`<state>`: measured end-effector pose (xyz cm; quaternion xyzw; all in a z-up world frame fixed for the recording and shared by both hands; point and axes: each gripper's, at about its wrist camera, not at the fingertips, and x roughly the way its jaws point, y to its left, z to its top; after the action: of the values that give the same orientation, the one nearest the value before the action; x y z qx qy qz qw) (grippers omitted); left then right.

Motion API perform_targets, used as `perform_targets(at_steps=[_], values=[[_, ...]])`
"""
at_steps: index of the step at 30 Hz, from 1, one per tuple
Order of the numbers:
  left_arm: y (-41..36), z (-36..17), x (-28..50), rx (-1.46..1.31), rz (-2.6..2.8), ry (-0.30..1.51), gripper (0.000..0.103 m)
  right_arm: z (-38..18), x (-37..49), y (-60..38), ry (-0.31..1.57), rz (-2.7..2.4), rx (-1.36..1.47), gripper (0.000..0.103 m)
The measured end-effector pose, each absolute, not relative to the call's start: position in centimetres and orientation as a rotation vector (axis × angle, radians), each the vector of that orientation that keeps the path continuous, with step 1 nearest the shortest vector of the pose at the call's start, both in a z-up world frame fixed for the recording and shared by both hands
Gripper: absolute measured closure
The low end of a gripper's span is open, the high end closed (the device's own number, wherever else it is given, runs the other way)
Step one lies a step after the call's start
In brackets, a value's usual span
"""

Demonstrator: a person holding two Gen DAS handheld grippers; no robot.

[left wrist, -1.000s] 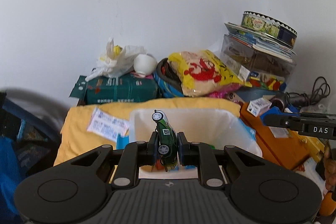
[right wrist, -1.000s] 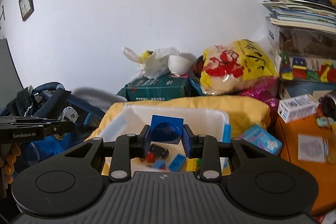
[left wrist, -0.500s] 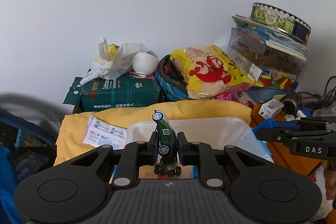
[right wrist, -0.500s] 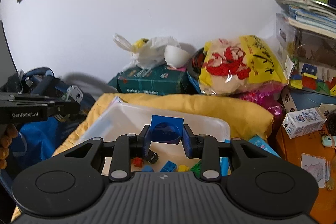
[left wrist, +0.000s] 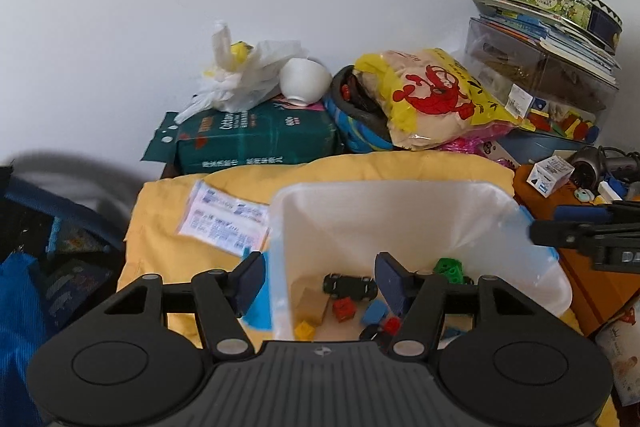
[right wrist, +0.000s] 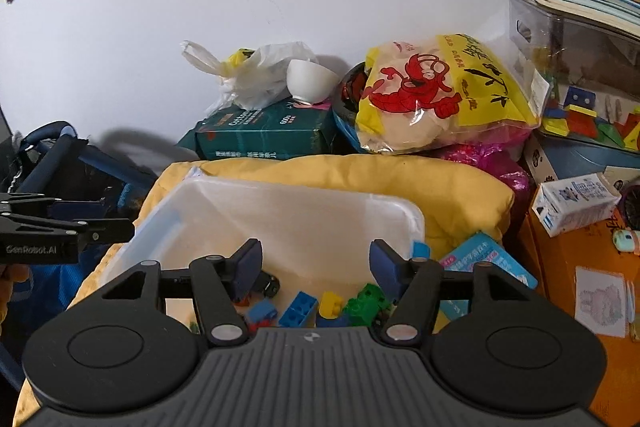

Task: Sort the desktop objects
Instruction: 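Move both open tools back over the toy pile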

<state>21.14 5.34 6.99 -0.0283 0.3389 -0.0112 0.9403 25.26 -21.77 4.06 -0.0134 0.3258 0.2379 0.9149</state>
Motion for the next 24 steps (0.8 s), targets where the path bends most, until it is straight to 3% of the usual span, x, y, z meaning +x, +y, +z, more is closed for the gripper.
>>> perform_targets(at_steps=[8, 17, 20, 24], values=[[5.8, 3.1, 14.4, -0.076, -0.006, 0.665, 0.039, 0.5, 18.4, -24.3, 0.665, 0.479, -0.019, 0.04], [4.8, -2.0, 9.9, -0.093, -0.005, 0.756, 0.039, -8.2, 16.1, -22.5, 0.874, 0.443, -0.029, 0.045], [4.3, -2.4, 9.1, -0.07, -0.022, 0.758, 0.039, -9.7, 16.6, -21.9, 0.908, 0.447, -0.026, 0.064], [3.0, -2.8, 8.9, -0.048, -0.056, 0.761, 0.039, -9.8, 15.9, -21.9, 0.89, 0.456, -0.021, 0.066]])
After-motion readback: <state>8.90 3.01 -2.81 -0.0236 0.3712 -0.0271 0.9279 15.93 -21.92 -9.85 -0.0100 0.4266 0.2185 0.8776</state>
